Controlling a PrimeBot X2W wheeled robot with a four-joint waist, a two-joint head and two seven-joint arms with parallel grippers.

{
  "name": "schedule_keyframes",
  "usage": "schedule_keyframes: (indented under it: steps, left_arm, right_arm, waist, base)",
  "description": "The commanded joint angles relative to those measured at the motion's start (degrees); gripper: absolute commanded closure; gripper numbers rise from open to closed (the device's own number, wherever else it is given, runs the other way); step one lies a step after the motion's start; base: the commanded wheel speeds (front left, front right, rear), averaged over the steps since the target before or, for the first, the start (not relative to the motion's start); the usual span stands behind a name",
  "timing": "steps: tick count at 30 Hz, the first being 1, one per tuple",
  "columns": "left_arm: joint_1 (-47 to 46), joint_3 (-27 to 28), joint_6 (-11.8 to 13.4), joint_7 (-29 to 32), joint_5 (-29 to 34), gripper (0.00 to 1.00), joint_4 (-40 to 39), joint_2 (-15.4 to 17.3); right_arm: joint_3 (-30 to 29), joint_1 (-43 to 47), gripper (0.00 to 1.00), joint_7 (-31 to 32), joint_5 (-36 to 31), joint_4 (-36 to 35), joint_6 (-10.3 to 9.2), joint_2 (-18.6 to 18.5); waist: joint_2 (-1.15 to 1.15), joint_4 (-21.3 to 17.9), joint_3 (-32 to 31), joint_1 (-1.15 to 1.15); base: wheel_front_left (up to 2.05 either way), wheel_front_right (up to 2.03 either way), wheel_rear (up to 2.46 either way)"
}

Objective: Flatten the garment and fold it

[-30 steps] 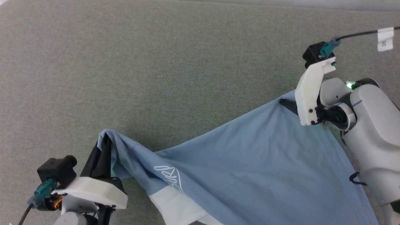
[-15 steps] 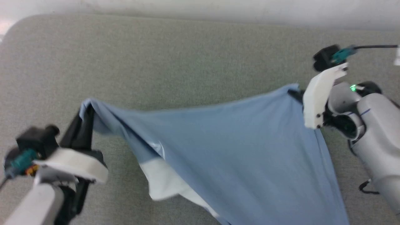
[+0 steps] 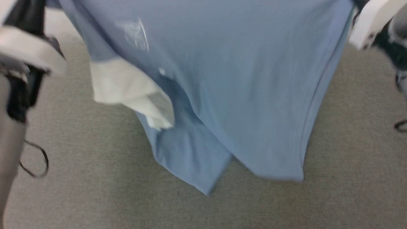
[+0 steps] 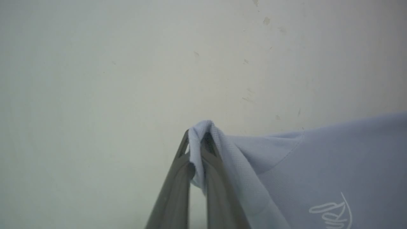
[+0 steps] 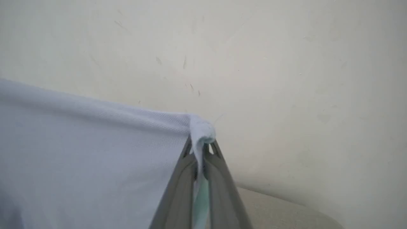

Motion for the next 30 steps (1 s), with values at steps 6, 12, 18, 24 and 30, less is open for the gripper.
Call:
schedule_keyframes:
  steps: [6,12,18,24,30]
  left_arm:
    - [-20.92,0.53,-4.18,-7.01,3.38,1.0,16.18,-1.62]
    - [-33.76,0.66,-5.25,-11.59,6.43,1.0,25.07,-2.75]
    - [-37.44,0.23,-6.71,-12.64,7.58,1.0,30.69,-4.13]
    - [-36.75,0.93,-8.33,-12.92,7.19,1.0,35.06,-6.03]
    - [-29.32,3.91,-9.45,-12.94,5.15,1.0,36.95,-8.18]
  right_arm:
    - [-6.25,-14.3,1.0,-8.11,-8.59,4.32,-0.06,2.65]
    - [-9.72,-22.6,1.0,-14.59,-13.98,7.7,-0.06,5.1]
    - [-9.59,-25.35,1.0,-18.41,-15.62,10.76,-0.06,6.91]
    - [-7.72,-25.03,1.0,-20.35,-15.14,15.66,-0.06,8.62]
    - [-4.35,-20.25,1.0,-22.23,-12.09,20.11,-0.06,9.52]
  waist:
    - [0.0,-4.44,9.77,0.01]
    - [0.0,-5.07,14.94,0.01]
    - [0.0,-4.62,17.7,0.01]
    - [0.0,-3.98,20.56,0.01]
    - [0.0,-3.24,19.26,0.01]
  base:
    - [0.0,0.0,0.0]
    - [0.0,0.0,0.0]
    - [0.0,0.0,0.0]
    - [0.0,0.0,0.0]
    - [0.0,0.0,0.0]
